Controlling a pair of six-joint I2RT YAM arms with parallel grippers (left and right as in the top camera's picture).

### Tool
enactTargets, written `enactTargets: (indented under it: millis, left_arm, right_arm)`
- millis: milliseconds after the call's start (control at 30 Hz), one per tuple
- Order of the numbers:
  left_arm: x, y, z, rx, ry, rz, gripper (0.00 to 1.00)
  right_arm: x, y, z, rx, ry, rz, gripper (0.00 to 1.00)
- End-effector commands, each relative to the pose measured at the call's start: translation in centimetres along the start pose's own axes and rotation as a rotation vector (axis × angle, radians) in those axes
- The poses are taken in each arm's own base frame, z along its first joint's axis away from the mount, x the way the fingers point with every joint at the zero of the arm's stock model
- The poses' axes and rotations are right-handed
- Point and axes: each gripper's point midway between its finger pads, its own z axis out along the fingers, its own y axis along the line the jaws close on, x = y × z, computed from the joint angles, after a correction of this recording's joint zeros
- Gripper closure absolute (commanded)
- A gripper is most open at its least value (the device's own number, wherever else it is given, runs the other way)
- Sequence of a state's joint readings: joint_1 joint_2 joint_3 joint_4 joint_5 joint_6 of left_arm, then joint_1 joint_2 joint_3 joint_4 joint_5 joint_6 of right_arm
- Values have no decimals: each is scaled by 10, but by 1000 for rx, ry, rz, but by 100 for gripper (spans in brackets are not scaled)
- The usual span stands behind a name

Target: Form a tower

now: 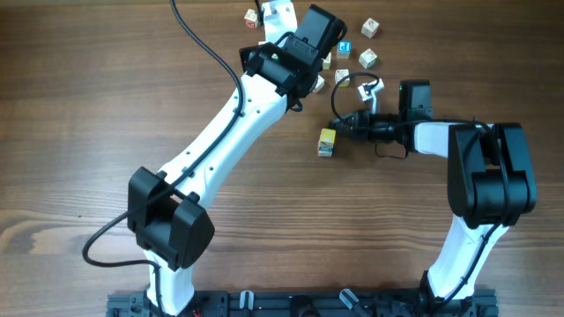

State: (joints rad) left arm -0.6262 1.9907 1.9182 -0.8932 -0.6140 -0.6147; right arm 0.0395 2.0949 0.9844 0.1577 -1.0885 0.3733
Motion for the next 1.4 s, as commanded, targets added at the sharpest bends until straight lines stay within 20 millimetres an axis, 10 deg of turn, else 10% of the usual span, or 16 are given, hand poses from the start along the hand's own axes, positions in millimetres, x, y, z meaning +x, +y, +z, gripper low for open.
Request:
enactTargets:
  millis: [0, 333, 700, 1367]
  left_arm:
    - [-15, 1, -14, 27, -28, -25, 0]
    - [-15, 1, -14, 27, -28, -25, 0]
    - [-15, 1, -14, 27, -28, -25, 1]
    - [-15, 1, -14, 27, -28, -25, 1]
  right_arm:
    - [-8, -30, -2, 138, -62, 144, 96]
    - [25, -28, -44, 336, 14, 279, 96]
    - [30, 2, -29, 199, 40, 529, 96]
    - [24, 28, -23, 60, 71, 464, 96]
